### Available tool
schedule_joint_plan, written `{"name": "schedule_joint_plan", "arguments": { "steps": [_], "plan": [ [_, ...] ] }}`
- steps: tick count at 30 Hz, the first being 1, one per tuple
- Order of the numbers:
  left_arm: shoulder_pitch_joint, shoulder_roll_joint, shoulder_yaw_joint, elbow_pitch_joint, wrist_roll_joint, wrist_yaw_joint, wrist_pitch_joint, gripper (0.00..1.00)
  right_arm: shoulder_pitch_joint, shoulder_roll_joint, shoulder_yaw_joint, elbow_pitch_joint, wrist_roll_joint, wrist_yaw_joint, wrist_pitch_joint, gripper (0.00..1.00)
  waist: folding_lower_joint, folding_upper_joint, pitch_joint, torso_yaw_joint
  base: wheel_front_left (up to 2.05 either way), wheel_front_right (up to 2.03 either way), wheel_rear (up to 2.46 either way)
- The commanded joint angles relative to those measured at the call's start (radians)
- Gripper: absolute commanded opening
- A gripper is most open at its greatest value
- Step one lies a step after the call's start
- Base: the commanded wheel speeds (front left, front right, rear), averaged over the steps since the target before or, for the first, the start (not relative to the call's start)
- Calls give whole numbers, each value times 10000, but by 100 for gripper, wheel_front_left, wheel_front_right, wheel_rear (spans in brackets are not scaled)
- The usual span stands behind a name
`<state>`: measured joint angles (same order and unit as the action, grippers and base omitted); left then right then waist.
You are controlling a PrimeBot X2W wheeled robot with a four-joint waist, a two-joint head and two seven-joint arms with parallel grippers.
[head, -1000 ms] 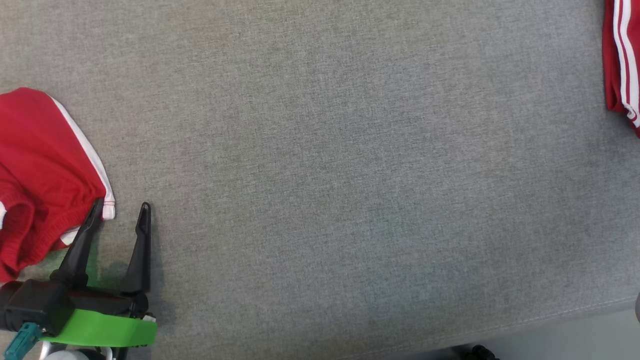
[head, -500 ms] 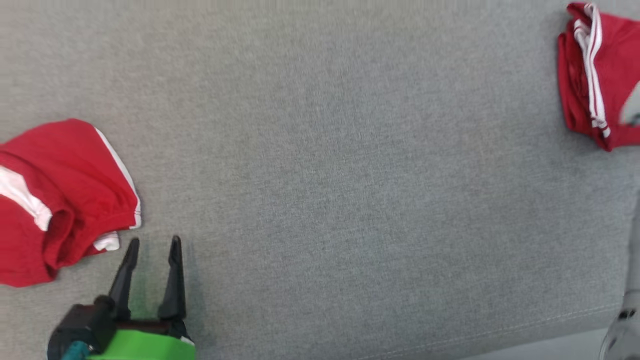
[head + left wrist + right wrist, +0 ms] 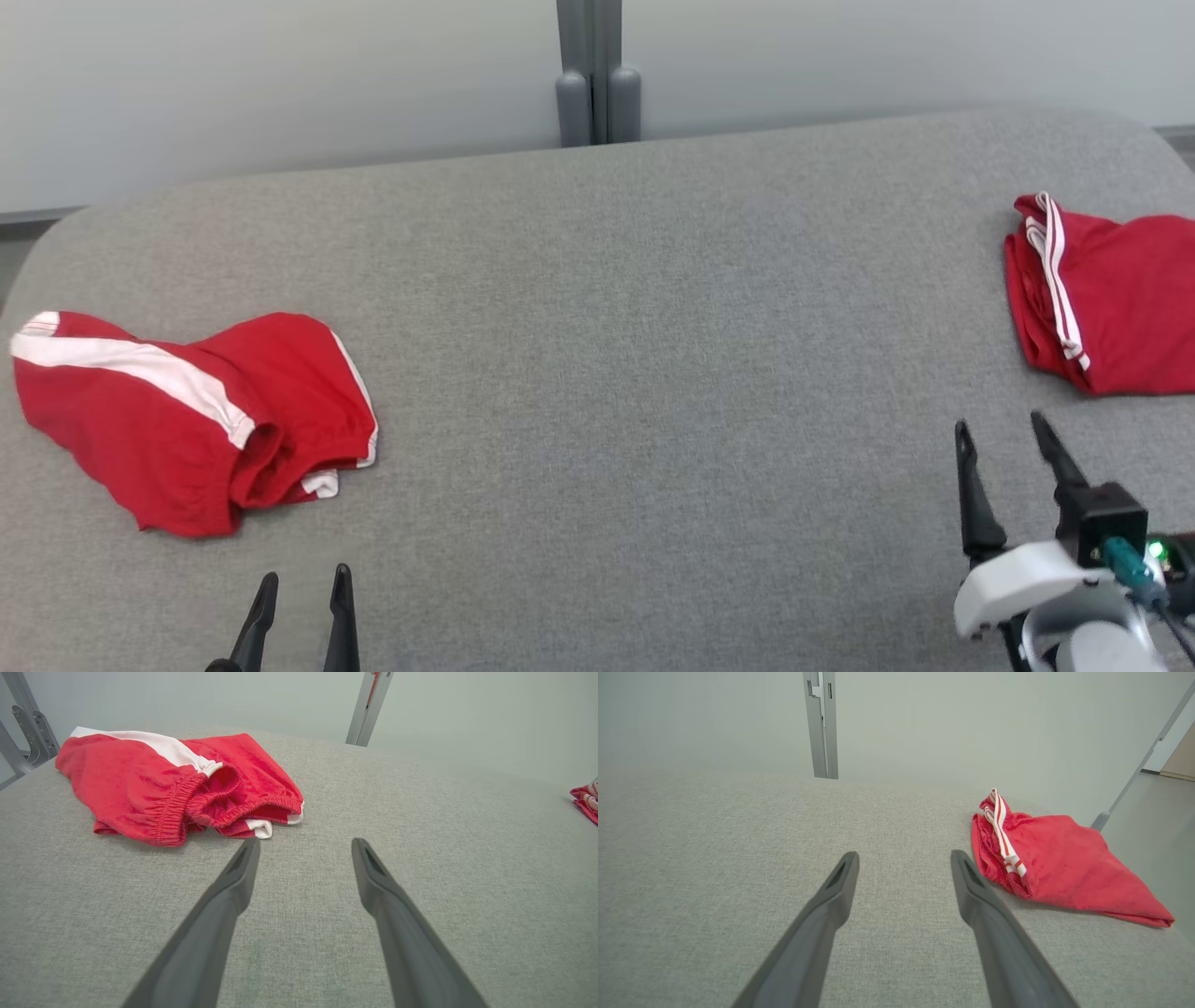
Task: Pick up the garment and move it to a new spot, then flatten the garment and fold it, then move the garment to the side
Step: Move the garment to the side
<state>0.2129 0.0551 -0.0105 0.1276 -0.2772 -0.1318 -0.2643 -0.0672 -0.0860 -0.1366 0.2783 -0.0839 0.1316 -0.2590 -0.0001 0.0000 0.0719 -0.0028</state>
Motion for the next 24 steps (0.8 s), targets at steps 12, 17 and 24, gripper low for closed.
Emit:
{"name": "schedule_joint_plan", "arguments": {
  "steps": [12, 17, 24],
  "plan": [
    [450, -40, 217, 54, 160, 20, 4, 100, 1786, 348, 773, -468, 1016, -19, -66, 100, 1, 0, -1299, 460, 0, 0, 0],
    [338, -40, 179, 81, 99, 20, 4, 100, 1719, 350, 832, -487, 1116, -19, -66, 100, 1, 0, -1267, 352, 0, 0, 0],
    [128, -36, -27, 200, 112, 20, 4, 100, 1817, 353, 817, -591, 1081, -19, -65, 100, 1, 0, -1258, 791, 0, 0, 0]
  ]
}}
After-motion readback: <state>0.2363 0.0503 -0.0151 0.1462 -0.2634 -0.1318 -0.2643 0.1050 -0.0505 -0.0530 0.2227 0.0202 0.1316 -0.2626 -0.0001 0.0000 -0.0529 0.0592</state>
